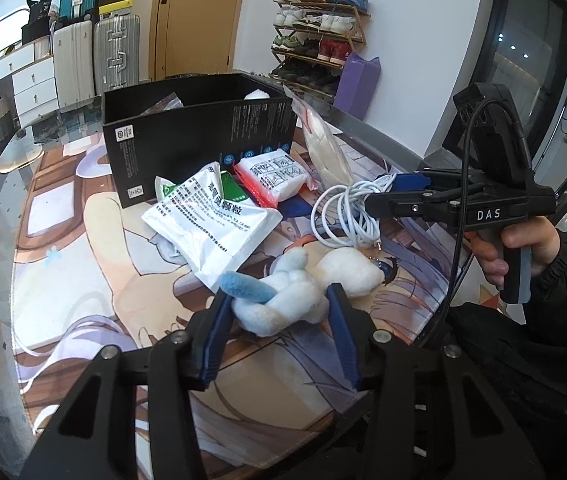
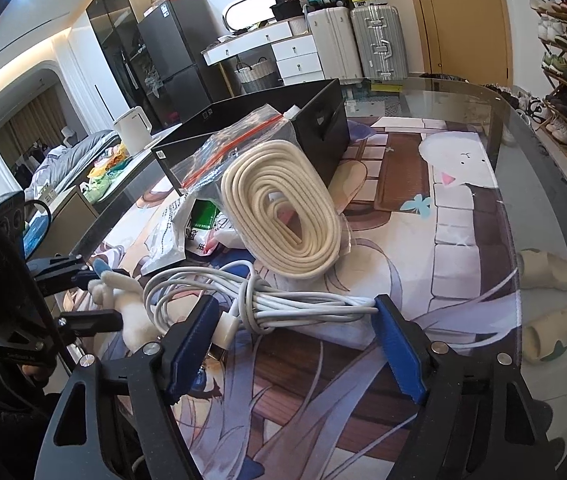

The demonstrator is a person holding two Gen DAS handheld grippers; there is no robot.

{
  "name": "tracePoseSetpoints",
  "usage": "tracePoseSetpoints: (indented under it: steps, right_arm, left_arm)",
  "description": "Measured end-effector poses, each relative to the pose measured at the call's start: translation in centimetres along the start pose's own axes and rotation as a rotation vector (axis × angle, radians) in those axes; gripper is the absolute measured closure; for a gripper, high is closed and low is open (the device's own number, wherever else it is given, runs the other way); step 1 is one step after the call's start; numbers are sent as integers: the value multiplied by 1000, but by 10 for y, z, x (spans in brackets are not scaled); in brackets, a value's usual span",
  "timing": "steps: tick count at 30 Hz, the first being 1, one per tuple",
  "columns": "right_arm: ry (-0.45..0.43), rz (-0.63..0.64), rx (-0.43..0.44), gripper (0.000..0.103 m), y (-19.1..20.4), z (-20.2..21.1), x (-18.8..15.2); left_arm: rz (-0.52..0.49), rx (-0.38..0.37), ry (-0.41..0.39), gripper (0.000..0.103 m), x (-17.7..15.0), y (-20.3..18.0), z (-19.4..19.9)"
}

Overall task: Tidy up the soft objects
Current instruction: 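Hold the plush toy in left gripper while right gripper closes on the white cable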

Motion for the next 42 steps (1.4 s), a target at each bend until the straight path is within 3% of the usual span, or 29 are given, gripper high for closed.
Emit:
tracePoseSetpoints:
  steps: [20, 42]
  right_arm:
    - [-35, 12, 49, 34, -2, 13, 0]
    - [-60, 47, 103, 34, 6, 26, 0]
  left_arm:
    - [37, -7, -77, 57, 7, 6, 19]
    - [73, -7, -129, 57, 11, 13, 29]
Point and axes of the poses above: each gripper's, at about its wrist camera, not at the fingertips, and z roughly against the way its jaws point, y to its left, x to its top, the point moved 1 cm from there along -z, roughly the way its jaws point, and after that the axes turned 5 degrees about -x, right-handed, at the moved point
